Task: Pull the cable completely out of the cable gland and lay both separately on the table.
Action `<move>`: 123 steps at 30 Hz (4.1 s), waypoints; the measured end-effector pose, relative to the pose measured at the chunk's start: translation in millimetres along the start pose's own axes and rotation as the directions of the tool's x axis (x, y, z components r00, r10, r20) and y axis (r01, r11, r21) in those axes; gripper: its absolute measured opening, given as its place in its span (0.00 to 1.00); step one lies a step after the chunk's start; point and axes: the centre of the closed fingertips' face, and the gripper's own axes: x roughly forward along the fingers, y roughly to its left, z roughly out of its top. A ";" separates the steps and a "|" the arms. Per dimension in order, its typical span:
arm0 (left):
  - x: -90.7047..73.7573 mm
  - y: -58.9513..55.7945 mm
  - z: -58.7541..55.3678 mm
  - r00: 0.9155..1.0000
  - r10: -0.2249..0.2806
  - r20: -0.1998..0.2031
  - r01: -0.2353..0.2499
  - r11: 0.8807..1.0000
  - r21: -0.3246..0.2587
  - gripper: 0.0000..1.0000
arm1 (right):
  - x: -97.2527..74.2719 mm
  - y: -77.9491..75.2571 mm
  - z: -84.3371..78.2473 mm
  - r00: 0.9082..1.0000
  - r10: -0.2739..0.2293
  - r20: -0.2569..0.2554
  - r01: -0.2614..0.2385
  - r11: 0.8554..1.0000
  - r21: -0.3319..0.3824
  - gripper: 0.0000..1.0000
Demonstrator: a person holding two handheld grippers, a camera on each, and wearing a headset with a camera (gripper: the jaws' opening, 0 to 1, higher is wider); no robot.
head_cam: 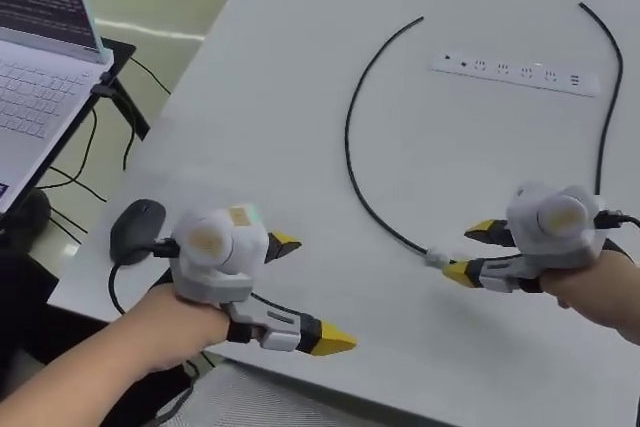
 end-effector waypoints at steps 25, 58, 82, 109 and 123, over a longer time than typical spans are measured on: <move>-9.8 4.2 -13.7 1.000 0.001 0.000 -0.001 0.999 -0.039 0.89 | 26.6 -0.2 -11.8 0.992 0.049 -0.116 -0.063 0.991 -0.116 0.13; -2.3 -18.4 7.2 0.998 -0.065 0.016 0.065 0.997 0.033 0.88 | 4.7 19.9 7.0 0.997 0.066 -0.038 -0.069 0.994 -0.083 0.07; 9.3 -52.8 49.1 0.988 -0.147 0.047 0.142 0.984 0.104 0.83 | -50.5 82.4 25.9 0.993 0.116 0.024 -0.113 0.989 -0.093 0.07; 44.9 -87.7 54.4 0.966 -0.256 -0.023 0.255 0.942 0.219 0.69 | -87.9 121.6 34.4 0.986 0.167 0.026 -0.156 0.959 -0.237 0.07; 48.5 -94.7 71.8 0.954 -0.297 0.026 0.286 0.935 0.208 0.51 | -100.8 114.9 41.5 0.987 0.146 0.068 -0.120 0.947 -0.300 0.07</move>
